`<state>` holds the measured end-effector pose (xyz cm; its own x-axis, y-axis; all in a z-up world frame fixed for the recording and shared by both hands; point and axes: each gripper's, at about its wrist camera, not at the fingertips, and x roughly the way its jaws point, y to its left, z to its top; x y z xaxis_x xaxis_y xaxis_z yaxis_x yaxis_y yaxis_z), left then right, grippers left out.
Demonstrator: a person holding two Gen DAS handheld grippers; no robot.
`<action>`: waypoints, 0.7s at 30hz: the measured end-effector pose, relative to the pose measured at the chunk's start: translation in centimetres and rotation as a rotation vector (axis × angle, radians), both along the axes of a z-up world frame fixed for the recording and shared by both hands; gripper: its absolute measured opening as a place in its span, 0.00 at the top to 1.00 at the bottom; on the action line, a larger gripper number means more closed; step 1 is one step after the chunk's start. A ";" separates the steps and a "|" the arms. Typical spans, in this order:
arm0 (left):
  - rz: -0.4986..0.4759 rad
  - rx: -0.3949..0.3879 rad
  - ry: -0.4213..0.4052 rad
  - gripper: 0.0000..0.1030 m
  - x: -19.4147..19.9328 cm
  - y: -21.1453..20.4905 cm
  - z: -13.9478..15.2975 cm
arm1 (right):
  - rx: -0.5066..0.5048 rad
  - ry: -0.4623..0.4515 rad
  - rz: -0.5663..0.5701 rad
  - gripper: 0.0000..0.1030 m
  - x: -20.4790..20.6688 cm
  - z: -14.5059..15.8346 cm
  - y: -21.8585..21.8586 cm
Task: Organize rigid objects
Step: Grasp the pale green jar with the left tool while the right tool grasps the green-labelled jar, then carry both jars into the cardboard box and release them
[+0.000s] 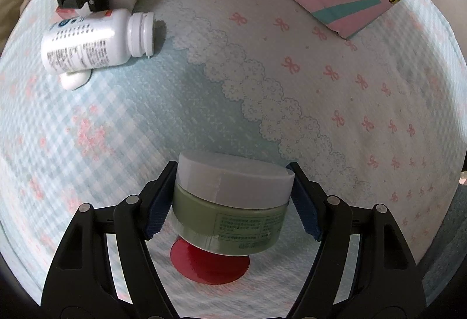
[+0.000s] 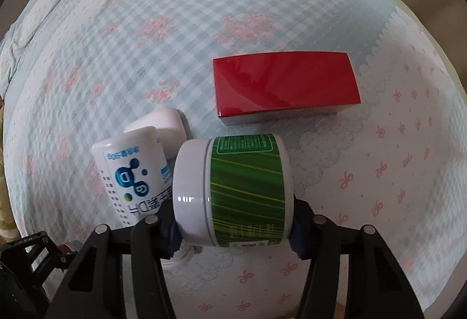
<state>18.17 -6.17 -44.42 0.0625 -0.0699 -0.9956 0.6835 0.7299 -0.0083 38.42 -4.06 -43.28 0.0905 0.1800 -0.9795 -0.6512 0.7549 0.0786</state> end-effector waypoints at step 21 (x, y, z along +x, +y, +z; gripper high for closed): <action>0.222 -0.064 -0.115 0.32 2.3 2.4 10.5 | 0.121 -0.050 -0.197 0.49 -4.1 11.6 -6.1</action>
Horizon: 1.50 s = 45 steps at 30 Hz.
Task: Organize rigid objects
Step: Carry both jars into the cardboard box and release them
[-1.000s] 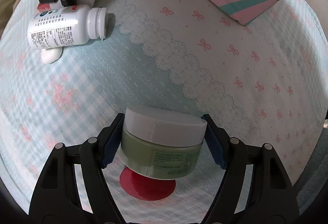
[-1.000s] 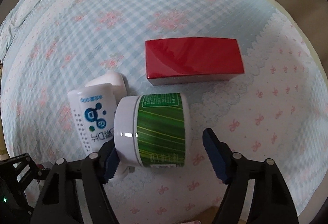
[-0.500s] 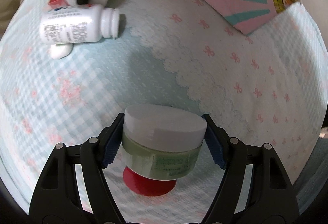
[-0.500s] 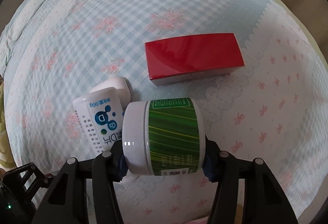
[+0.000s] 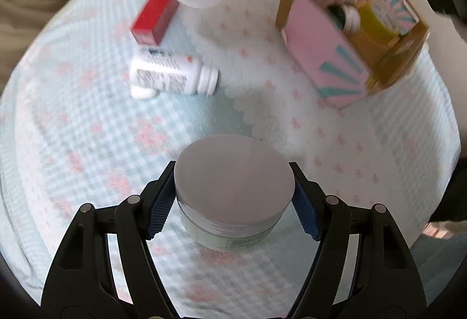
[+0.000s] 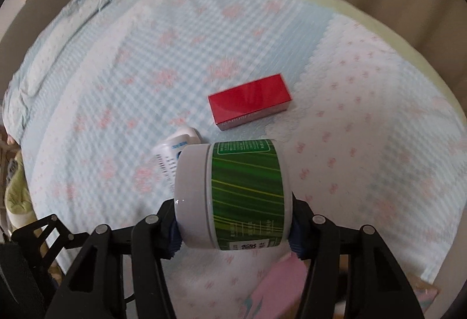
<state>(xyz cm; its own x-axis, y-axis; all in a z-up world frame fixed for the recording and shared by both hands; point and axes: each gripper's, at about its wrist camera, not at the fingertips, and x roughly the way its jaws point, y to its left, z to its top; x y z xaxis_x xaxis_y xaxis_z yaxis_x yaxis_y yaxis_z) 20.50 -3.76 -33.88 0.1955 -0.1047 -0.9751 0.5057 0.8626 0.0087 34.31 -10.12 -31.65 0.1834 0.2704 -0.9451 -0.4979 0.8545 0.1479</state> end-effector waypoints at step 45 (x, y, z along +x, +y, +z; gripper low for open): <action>0.102 -0.143 -0.008 0.32 2.5 -23.0 2.9 | 0.109 0.112 -0.474 0.49 -12.5 3.3 -32.3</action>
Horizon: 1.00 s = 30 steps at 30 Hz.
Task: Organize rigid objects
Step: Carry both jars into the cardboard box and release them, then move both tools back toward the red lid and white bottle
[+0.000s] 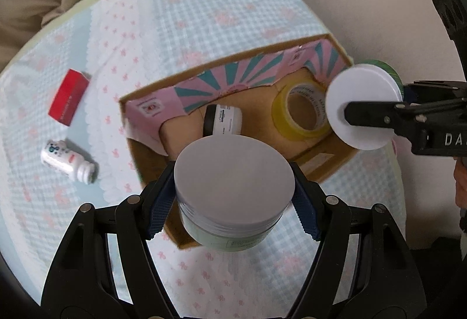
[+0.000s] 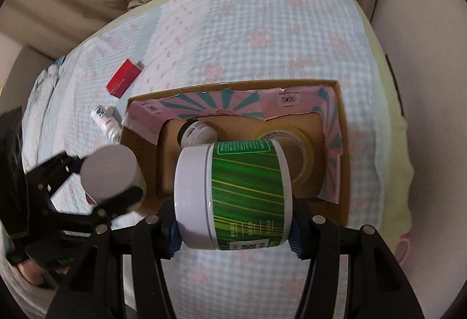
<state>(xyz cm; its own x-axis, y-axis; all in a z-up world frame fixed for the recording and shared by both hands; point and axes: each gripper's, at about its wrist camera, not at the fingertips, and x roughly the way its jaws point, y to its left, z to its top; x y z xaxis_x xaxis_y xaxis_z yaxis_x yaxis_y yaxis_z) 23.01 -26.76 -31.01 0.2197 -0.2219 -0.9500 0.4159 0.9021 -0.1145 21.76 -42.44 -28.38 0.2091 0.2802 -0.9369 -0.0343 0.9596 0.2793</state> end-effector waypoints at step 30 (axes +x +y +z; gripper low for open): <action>0.013 0.029 0.041 0.00 1.0 -2.3 -2.5 | 0.103 0.012 -0.105 0.00 6.2 -5.9 -1.4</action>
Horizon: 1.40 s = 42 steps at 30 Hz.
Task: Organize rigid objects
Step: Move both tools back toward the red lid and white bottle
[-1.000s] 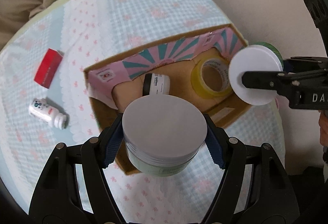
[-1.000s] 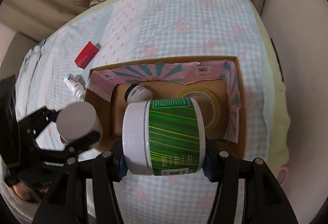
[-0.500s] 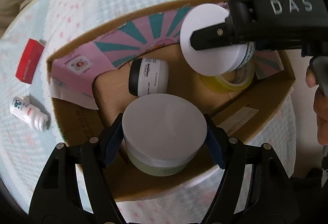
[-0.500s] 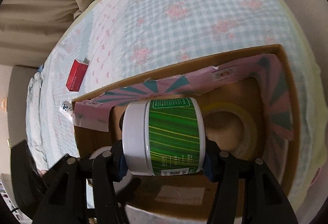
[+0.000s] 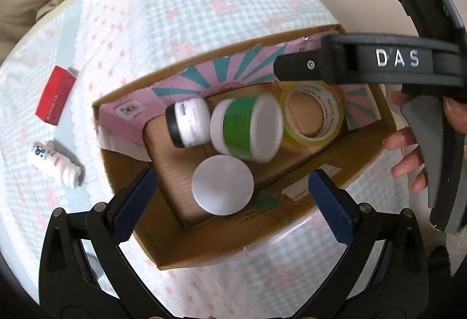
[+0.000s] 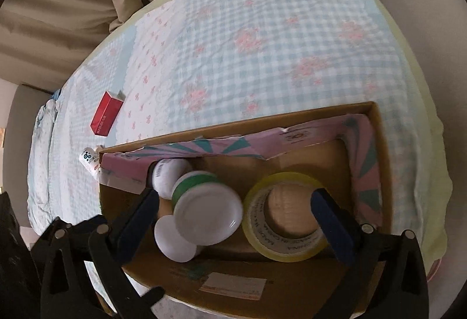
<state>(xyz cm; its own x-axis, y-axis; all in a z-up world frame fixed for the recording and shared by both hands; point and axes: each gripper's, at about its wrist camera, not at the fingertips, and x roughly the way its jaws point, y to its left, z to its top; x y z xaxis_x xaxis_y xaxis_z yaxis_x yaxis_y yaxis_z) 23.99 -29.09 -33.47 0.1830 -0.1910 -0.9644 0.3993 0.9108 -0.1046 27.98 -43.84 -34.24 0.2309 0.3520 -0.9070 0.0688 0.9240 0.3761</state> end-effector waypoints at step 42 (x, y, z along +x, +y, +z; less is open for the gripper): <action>0.466 0.069 -0.182 0.00 -13.8 32.3 13.1 | -0.227 -0.305 0.391 0.00 -5.2 16.7 23.5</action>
